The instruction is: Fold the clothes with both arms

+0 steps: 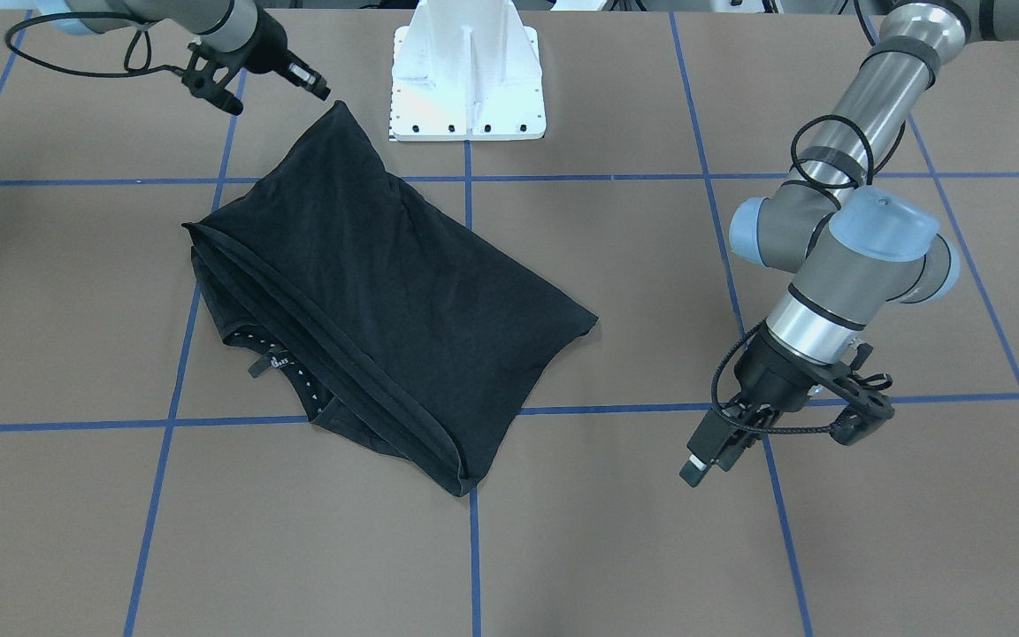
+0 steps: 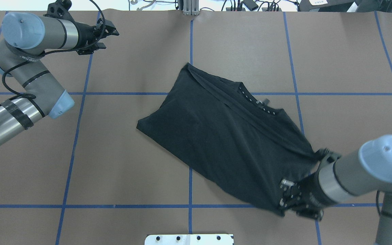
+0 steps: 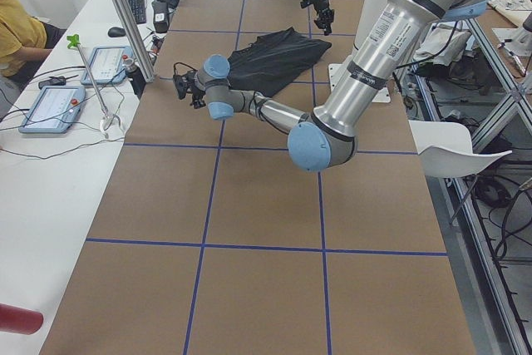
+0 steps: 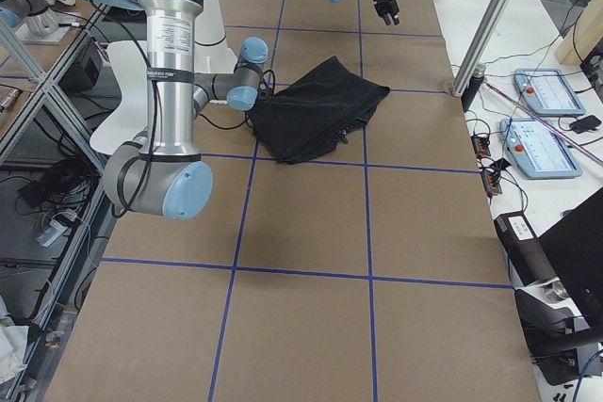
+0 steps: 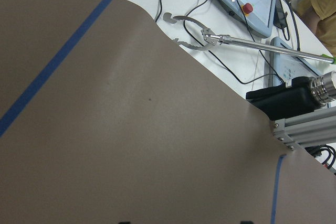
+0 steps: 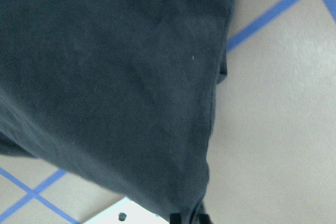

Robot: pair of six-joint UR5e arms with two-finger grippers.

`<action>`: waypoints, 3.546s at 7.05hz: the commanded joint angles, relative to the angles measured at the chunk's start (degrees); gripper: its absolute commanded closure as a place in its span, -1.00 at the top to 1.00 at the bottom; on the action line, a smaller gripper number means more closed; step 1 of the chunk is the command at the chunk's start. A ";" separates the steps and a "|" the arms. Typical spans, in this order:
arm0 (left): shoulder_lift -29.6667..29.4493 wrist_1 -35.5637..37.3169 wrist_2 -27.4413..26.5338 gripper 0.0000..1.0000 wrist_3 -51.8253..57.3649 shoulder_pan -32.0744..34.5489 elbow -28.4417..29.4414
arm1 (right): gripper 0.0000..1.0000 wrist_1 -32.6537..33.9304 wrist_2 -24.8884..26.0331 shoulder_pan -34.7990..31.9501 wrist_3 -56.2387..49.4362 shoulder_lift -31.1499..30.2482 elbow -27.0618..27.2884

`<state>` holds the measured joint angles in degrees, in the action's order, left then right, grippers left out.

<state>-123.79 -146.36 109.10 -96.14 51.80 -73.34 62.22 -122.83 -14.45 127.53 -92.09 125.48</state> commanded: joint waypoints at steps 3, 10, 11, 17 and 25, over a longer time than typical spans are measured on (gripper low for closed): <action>6.52 5.69 3.15 0.52 -10.27 -6.95 -15.72 | 1.00 0.18 -0.65 -11.61 0.61 3.29 -1.99; 7.78 23.84 -14.79 0.41 -14.69 -25.70 -20.62 | 1.00 0.19 -0.65 -20.00 -0.18 8.42 -7.71; 7.78 23.84 -14.79 0.40 -14.69 -25.79 -20.26 | 1.00 0.19 -0.65 -20.09 -0.18 8.41 -8.15; 7.43 23.58 -14.62 -1.00 -14.08 -25.52 -20.17 | 1.00 0.19 -0.65 -20.44 -0.18 8.41 -9.02; -26.11 -3.14 -8.55 -1.00 8.93 -6.45 30.15 | 1.00 0.10 0.05 -23.86 -0.27 9.64 -9.64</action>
<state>-145.42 -147.10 100.71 -90.14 45.22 -49.67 62.32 -123.05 -37.80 127.29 -82.88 115.95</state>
